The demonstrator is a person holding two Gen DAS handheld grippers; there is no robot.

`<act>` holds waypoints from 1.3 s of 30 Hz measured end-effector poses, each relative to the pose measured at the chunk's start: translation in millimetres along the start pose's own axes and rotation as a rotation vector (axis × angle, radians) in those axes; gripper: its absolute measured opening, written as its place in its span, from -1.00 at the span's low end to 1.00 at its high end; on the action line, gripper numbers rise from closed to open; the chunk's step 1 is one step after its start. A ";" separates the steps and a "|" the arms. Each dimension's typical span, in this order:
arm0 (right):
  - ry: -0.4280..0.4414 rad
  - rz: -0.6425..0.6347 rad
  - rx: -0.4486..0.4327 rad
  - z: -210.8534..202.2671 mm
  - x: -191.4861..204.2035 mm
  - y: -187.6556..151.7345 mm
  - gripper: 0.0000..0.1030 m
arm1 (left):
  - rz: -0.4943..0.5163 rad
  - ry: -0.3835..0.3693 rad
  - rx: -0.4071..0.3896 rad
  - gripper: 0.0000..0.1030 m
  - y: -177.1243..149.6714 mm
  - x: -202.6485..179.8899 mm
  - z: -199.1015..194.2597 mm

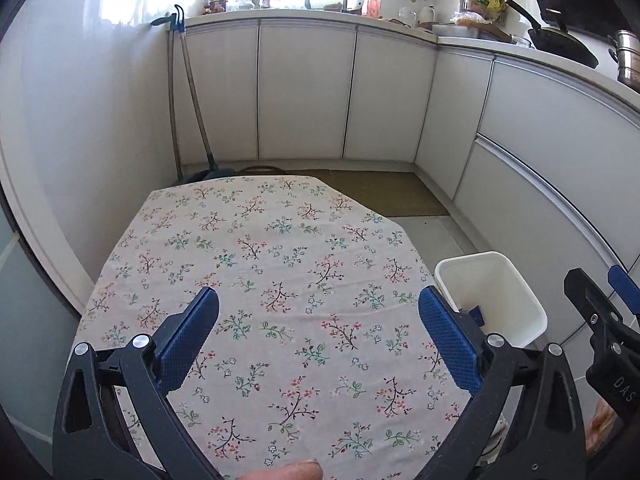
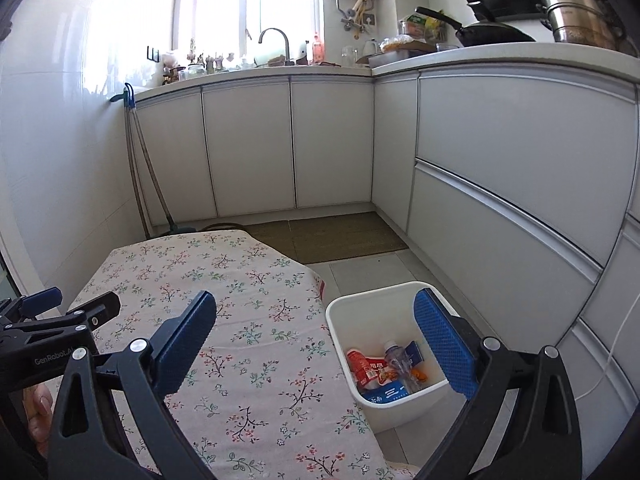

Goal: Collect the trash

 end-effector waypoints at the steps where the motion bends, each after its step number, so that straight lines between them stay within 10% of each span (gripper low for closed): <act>1: -0.002 0.009 0.012 4.5 -0.6 -0.3 0.87 | -0.001 -0.004 0.002 0.86 -0.2 1.1 0.9; 29: 0.011 -0.007 0.067 18.4 14.7 -6.2 0.87 | -0.006 0.017 0.020 0.84 -2.3 9.5 11.5; 39: 0.000 0.017 0.095 22.2 8.4 -9.3 0.87 | 0.031 -0.021 -0.010 0.38 -5.0 -1.2 8.4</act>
Point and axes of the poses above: each gripper's, at about its wrist camera, not at the fingertips, and z roughly the way its jaws point, x to its left, y to its top, the point moved 6 cm from there along z, roughly the way its jaws point, and after that the axes turned 5 degrees about y, right-handed, at the moved point
